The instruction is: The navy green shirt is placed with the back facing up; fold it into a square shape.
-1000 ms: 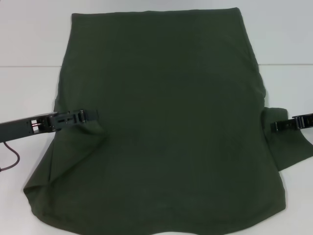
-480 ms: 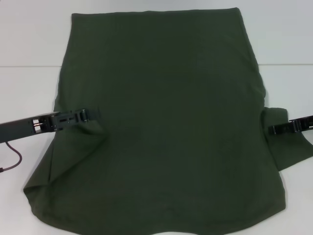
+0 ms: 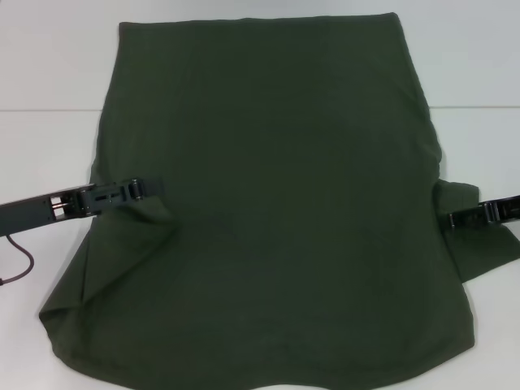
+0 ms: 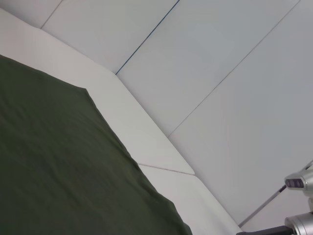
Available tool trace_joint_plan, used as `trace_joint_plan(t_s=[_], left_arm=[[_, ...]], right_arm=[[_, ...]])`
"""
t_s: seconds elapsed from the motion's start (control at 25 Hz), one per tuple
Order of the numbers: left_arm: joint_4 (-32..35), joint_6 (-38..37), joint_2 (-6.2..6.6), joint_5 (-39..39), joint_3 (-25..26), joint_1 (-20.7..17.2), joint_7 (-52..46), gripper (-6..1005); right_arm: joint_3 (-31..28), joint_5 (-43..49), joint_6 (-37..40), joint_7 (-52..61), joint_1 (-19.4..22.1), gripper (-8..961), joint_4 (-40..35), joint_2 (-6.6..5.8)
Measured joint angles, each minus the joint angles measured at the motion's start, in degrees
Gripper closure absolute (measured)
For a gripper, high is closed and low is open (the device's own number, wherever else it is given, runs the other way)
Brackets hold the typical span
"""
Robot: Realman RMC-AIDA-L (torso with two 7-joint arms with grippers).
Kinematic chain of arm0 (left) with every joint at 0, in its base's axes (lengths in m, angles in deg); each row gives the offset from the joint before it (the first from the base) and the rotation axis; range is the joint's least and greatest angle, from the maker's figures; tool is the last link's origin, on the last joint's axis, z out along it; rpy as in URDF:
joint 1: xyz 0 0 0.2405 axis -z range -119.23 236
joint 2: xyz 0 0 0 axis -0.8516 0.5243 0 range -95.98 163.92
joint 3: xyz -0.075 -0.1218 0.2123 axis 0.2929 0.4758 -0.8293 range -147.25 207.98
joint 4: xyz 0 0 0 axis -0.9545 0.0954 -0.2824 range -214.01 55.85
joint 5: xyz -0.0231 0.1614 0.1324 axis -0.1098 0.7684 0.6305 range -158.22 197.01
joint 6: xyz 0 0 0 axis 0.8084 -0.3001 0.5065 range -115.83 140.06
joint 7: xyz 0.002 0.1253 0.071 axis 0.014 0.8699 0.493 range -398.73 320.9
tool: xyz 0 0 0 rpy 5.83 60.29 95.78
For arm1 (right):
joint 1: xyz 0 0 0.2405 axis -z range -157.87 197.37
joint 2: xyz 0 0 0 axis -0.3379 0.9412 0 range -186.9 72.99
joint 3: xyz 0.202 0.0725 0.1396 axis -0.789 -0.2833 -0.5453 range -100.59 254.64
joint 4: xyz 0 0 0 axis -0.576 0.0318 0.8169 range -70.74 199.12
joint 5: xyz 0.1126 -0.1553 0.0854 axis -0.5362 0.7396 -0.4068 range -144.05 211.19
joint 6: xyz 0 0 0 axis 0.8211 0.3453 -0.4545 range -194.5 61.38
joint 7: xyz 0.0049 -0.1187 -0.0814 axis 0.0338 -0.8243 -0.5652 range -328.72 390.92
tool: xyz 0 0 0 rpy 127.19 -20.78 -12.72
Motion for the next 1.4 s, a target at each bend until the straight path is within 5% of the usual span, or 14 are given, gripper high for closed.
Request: trace_joint_plan(t_s=[1.4], left_arm=[[-0.35, -0.27, -0.07, -1.29, 0.0, -0.65, 0.01, 174]], right_arm=[[-0.43, 1.82, 0.07, 3.01, -0.92, 22, 0.59, 0.62]])
